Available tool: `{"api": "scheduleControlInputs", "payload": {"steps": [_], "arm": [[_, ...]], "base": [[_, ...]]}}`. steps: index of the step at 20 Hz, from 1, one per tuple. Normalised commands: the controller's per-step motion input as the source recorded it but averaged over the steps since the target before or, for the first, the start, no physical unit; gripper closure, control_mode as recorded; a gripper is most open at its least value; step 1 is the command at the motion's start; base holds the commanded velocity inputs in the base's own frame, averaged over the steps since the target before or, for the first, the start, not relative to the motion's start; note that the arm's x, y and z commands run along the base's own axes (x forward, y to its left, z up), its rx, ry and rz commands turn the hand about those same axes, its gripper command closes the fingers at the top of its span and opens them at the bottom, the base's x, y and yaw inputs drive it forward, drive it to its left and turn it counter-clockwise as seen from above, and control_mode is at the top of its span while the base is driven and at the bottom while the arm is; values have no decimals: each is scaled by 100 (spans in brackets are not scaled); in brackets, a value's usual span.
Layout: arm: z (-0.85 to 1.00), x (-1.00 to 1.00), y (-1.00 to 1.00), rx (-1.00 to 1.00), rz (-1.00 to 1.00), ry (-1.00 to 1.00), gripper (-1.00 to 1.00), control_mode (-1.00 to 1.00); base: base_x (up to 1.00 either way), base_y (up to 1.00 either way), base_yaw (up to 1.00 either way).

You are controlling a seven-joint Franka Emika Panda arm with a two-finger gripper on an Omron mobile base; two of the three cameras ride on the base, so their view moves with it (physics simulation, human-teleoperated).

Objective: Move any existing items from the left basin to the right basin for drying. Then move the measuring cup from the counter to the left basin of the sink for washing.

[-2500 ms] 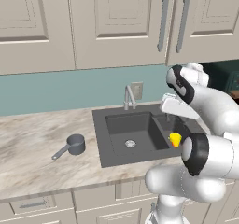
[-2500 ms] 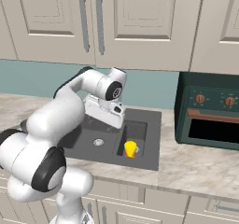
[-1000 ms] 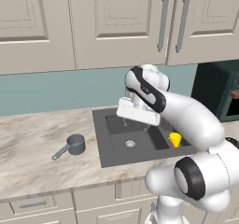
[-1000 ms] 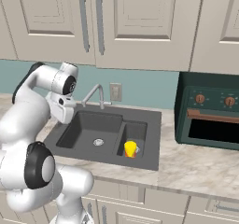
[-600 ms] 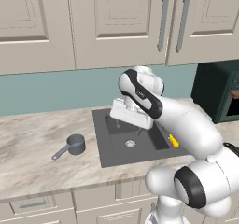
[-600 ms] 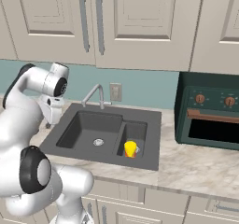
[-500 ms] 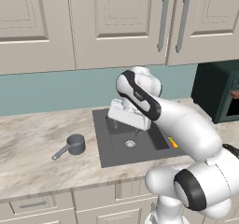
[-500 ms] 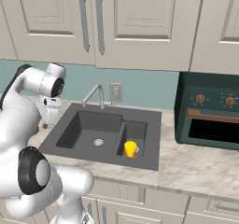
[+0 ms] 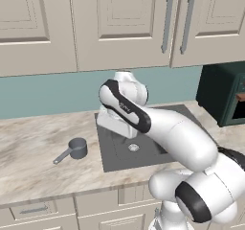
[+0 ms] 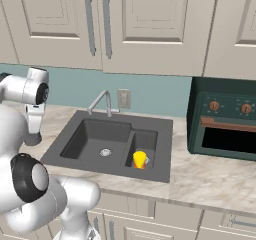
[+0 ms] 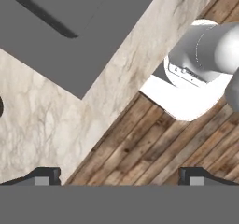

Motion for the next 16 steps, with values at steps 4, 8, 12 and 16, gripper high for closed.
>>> {"api": "scheduleControlInputs", "payload": {"steps": [4,8,12,16], "arm": [[0,0,53,-10,0,0,-100,-100],[0,1,57,-6,2,0,-100,-100],[-1,0,55,-3,4,-3,-100,-100],[-3,0,47,-2,3,-9,-100,-100]], "base": [[0,0,0],[0,0,0],[0,0,0],[0,0,0]]}}
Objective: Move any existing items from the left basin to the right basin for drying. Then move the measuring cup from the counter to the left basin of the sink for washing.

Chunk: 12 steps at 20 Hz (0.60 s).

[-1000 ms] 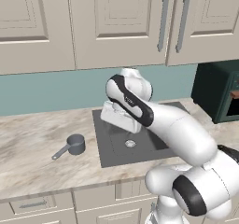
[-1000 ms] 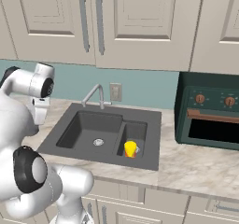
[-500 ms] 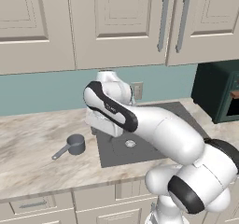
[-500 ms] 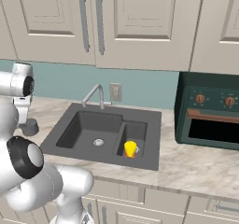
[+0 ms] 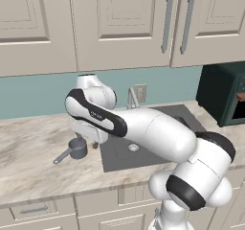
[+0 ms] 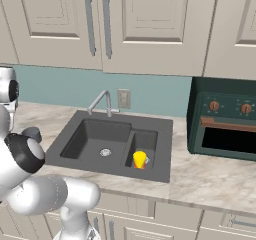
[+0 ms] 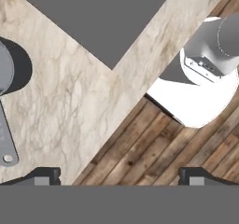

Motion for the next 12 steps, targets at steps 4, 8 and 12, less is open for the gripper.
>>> {"api": "scheduleControlInputs", "payload": {"steps": [4,8,12], "arm": [[-10,0,37,-1,3,-12,-100,-100],[-16,0,28,-3,4,-15,-100,-100],[-20,0,20,-2,2,-15,-100,-100]], "base": [[0,0,0],[0,0,0],[0,0,0]]}}
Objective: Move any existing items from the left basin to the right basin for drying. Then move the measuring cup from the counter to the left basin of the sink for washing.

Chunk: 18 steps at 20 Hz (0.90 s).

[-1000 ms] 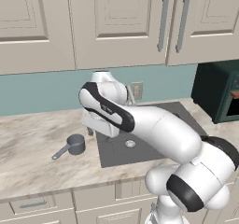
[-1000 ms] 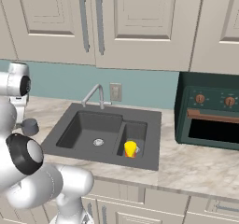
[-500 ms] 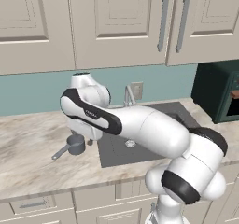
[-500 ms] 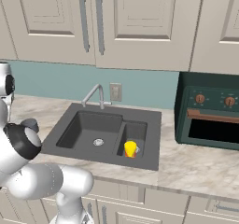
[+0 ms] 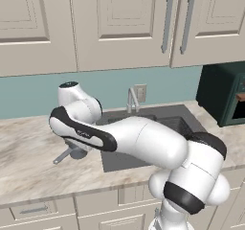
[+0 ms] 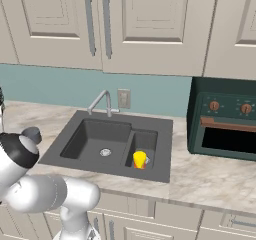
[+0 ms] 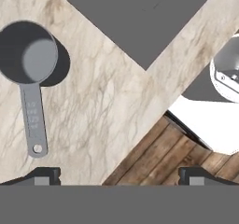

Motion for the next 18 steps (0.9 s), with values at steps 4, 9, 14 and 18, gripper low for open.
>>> {"api": "scheduleControlInputs", "payload": {"steps": [4,9,14,18], "arm": [[-21,7,20,-2,1,-9,-100,-100],[-18,18,17,0,0,-1,-100,-100],[-20,24,14,0,0,0,-100,-100],[-25,28,13,-1,0,0,-100,-100]], "base": [[0,0,0],[0,0,0],[0,0,0],[0,0,0]]}}
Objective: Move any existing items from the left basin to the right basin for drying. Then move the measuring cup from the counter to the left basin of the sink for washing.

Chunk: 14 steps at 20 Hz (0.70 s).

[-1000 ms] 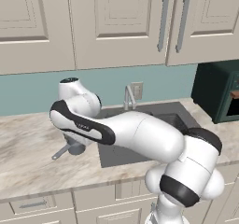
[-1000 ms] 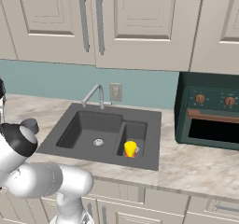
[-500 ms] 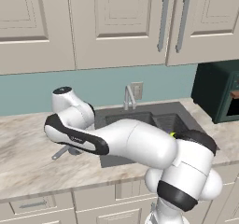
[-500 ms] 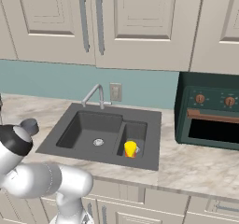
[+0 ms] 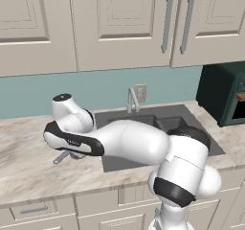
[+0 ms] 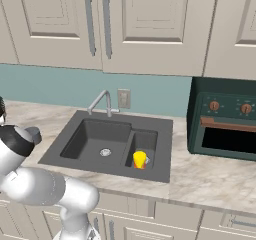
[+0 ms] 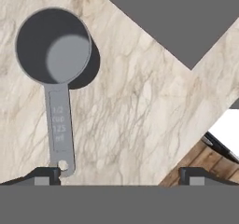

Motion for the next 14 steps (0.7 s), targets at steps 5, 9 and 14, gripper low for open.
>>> {"api": "scheduleControlInputs", "payload": {"steps": [5,9,14], "arm": [[-22,26,6,-1,1,0,-100,-100],[-15,25,7,-1,2,0,-100,-100],[-14,18,7,-1,2,0,-100,-100]], "base": [[0,0,0],[0,0,0],[0,0,0]]}}
